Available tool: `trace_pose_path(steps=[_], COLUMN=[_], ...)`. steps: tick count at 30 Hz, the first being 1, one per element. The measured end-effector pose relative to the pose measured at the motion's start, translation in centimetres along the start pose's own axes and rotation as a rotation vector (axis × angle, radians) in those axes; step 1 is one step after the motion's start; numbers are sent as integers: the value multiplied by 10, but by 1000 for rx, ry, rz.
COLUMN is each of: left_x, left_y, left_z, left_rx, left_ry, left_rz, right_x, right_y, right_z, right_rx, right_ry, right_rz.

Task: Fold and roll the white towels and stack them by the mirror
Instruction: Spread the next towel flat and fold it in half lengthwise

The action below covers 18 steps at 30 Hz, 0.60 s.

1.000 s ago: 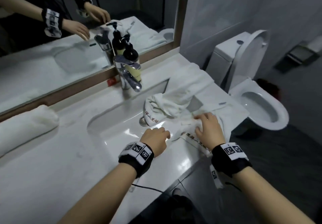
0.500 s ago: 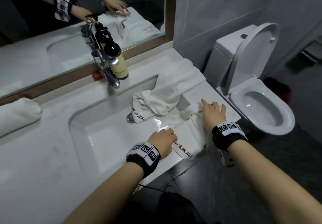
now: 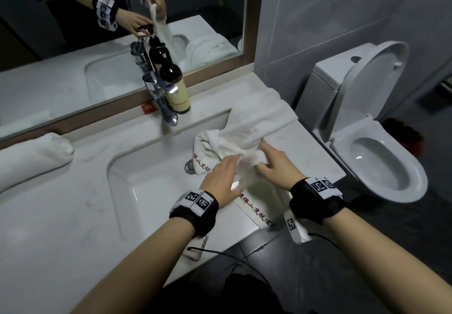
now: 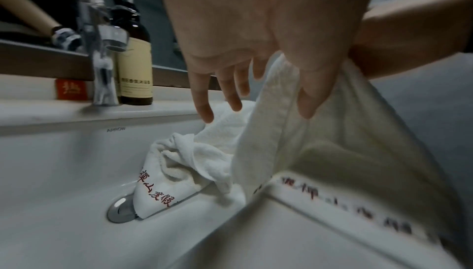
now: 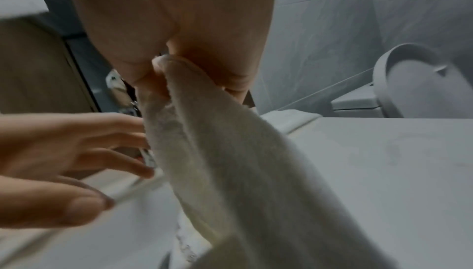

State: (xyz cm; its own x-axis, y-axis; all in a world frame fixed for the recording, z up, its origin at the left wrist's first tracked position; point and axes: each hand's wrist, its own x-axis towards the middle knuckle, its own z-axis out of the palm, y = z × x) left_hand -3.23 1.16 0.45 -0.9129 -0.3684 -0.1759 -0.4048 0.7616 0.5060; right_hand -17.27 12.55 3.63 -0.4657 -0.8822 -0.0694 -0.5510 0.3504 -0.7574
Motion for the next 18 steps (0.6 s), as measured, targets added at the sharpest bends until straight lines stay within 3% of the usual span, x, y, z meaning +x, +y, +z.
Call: trace_pose_path(steps=[5,8,13,18], left_x=[-4,-22,-76,-144], left_y=[-9,-25,-65,-109], left_z=[-25,-42,-76,-106], left_rx=[-305,-331,-335,-258], left_ry=[67,120,251,277], left_rz=[-128,-240,-360,-563], right_x=[12,22,41,52], right_y=[-52,-76,-107,-155], right_z=[1,8,32,74], right_rx=[141,152,-19,-87], right_ry=[-35,-40,-46,-55], right_rz=[-130,-225,-366,-526])
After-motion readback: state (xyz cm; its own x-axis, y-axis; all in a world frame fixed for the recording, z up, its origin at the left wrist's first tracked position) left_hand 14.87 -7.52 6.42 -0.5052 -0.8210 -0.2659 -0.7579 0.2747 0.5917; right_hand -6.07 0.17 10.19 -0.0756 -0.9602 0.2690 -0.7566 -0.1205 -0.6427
